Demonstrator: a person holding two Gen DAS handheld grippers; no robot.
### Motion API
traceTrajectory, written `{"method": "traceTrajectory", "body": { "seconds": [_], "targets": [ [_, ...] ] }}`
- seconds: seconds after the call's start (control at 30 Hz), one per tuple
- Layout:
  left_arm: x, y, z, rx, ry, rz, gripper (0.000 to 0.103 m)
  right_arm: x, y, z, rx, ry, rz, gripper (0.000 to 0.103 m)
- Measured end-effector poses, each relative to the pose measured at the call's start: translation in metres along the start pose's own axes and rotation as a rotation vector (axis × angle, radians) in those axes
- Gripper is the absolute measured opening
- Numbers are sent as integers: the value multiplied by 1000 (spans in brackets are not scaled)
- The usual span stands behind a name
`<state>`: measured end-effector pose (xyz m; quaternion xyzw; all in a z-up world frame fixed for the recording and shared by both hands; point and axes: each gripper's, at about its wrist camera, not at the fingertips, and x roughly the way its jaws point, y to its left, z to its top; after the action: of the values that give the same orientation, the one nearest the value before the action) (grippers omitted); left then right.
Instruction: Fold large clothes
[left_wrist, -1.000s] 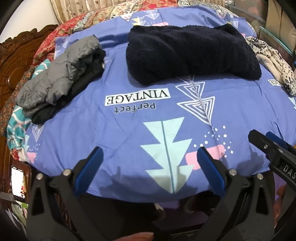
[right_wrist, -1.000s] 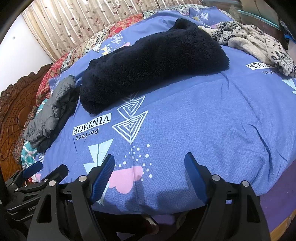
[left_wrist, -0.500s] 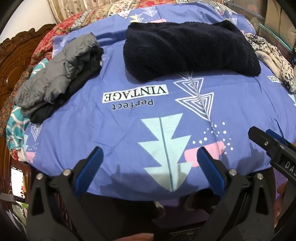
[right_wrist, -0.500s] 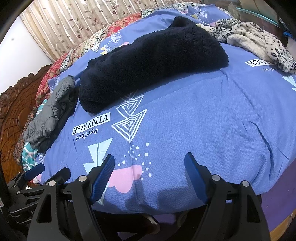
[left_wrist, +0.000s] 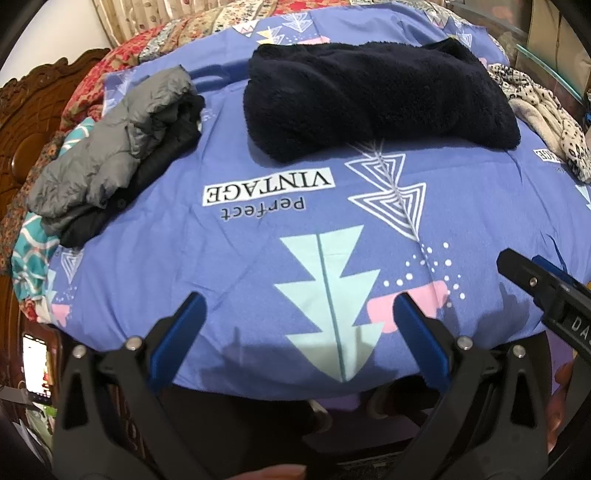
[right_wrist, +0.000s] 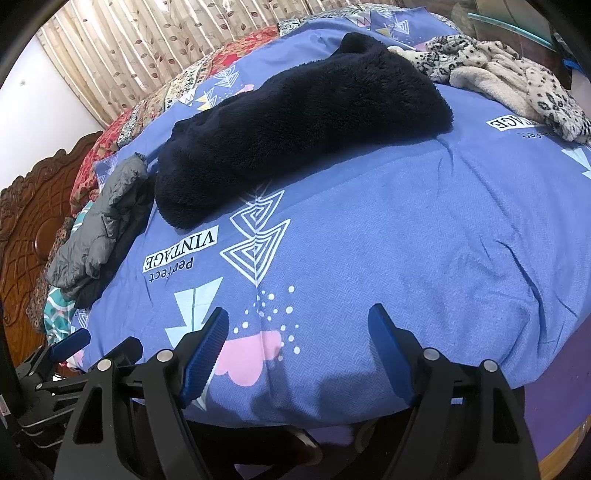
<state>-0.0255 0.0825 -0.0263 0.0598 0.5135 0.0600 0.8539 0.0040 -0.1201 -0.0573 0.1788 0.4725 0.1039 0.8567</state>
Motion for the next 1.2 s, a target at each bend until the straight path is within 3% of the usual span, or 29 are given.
{"method": "traceTrajectory", "body": {
  "seconds": [0.63,0.9,1.2],
  "targets": [
    [-25,-5,4,27,-83,-38,97,-24,-3,0,9,-40,-28,94],
    [-32,-5,3,88,-111,32,97,-18,6,6,9,-59,30,94],
    [-23,24,-3,1,-93,48,97,-17,33,2,-102,-104,17,94]
  ]
}}
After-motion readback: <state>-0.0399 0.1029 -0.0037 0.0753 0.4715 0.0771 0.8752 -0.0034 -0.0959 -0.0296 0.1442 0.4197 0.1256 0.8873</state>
